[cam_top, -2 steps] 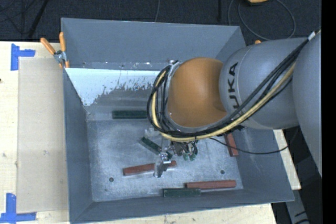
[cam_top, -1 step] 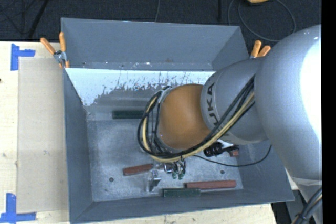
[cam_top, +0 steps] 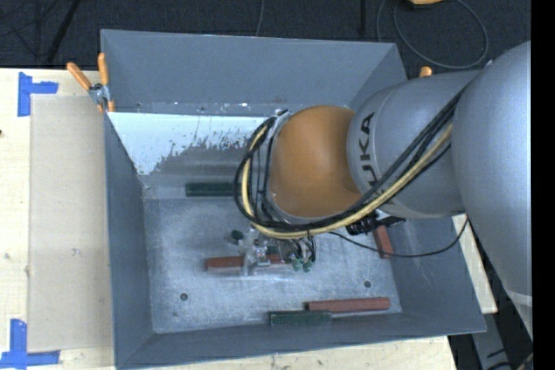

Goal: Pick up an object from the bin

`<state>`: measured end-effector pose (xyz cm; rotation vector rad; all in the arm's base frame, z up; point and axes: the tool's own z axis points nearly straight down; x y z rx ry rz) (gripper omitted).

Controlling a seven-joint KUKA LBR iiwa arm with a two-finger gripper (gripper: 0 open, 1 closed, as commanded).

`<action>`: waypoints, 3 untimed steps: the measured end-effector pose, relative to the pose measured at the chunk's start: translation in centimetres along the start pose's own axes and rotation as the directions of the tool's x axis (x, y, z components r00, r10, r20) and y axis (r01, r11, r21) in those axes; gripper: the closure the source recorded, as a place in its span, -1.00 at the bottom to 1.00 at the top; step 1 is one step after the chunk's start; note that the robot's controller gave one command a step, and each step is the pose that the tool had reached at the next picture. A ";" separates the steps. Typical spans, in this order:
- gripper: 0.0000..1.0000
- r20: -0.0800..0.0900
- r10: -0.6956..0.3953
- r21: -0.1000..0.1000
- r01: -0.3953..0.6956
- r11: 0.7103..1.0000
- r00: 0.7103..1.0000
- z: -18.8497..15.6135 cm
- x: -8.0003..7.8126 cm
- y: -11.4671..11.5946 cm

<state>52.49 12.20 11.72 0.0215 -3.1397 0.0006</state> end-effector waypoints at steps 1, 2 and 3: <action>1.00 0.000 0.000 0.000 0.000 1.000 1.000 -0.6 -0.3 0.0; 1.00 -0.004 0.001 0.001 -0.001 1.000 1.000 -1.6 -0.2 0.0; 1.00 -0.004 0.001 0.001 -0.001 1.000 1.000 -3.3 -0.1 -0.1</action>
Offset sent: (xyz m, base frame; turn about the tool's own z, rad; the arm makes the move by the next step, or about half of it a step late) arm 0.0001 -0.0002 0.0623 0.0000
